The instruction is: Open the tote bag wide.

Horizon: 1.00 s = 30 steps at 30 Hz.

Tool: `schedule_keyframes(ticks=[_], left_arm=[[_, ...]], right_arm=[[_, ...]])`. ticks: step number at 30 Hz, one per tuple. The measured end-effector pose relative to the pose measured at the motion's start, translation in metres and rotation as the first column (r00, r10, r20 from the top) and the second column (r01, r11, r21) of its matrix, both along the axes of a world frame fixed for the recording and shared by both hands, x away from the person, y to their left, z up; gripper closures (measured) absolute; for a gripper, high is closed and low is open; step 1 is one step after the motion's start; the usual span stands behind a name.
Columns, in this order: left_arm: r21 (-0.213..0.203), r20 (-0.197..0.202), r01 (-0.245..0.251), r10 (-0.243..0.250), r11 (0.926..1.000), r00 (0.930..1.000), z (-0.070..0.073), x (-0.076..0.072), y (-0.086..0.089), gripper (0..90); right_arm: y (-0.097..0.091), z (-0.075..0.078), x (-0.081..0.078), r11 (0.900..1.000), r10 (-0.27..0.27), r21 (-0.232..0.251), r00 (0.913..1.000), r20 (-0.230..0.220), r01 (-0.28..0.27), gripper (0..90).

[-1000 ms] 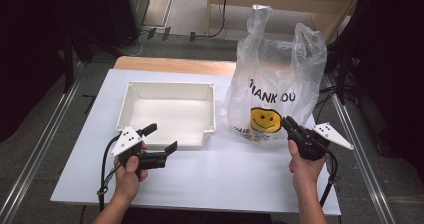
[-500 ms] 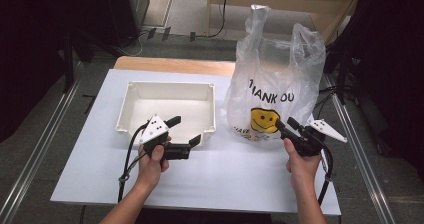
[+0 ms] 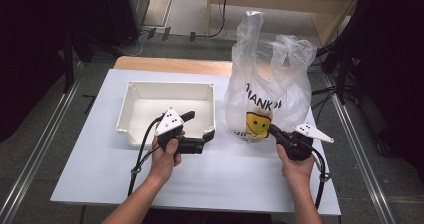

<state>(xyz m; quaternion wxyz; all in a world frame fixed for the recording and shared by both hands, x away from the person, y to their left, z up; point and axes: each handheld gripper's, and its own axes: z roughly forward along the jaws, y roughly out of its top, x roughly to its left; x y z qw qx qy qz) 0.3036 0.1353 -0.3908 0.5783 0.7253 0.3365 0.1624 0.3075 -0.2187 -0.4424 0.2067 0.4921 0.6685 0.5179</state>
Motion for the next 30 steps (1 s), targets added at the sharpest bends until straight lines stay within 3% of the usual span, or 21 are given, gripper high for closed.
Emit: schedule_keyframes(ticks=[2,9,22,23,25,26,27,30], left_arm=[[0.001,0.005,0.000,0.000,1.0000,1.0000,0.004,0.004,-0.006,8.8],[0.006,0.013,0.000,0.000,1.0000,0.9999,0.012,0.011,-0.022,8.9],[0.005,0.046,-0.019,0.019,0.9998,0.9988,0.048,0.038,-0.057,10.1],[0.004,0.047,-0.023,0.023,0.9997,0.9986,0.049,0.040,-0.060,16.1],[0.021,0.045,-0.028,0.027,0.9994,0.9986,0.052,0.044,-0.067,19.3],[0.015,0.041,-0.025,0.024,0.9996,0.9989,0.053,0.046,-0.070,34.8],[0.014,0.041,-0.018,0.017,0.9997,0.9990,0.053,0.046,-0.072,34.8],[0.016,0.034,-0.002,0.002,0.9999,0.9994,0.052,0.047,-0.075,68.5]], right_arm=[[0.004,-0.003,-0.002,0.9996,0.013,-0.025,0.9999,-0.004,-0.013,90.0],[0.007,-0.008,-0.005,0.9991,0.018,-0.038,0.9998,-0.002,-0.019,90.0],[0.011,-0.012,-0.009,0.9956,0.055,-0.077,0.9983,0.019,-0.054,90.0],[0.012,-0.012,-0.009,0.9956,0.056,-0.076,0.9983,0.018,-0.054,90.0],[0.012,-0.012,-0.009,0.9949,0.059,-0.084,0.9980,0.022,-0.057,90.0],[0.012,-0.011,-0.010,0.9947,0.061,-0.085,0.9978,0.025,-0.059,90.0],[0.012,-0.011,-0.010,0.9947,0.061,-0.085,0.9978,0.025,-0.059,90.0],[0.011,-0.011,-0.011,0.9944,0.057,-0.091,0.9976,0.040,-0.053,90.0]])
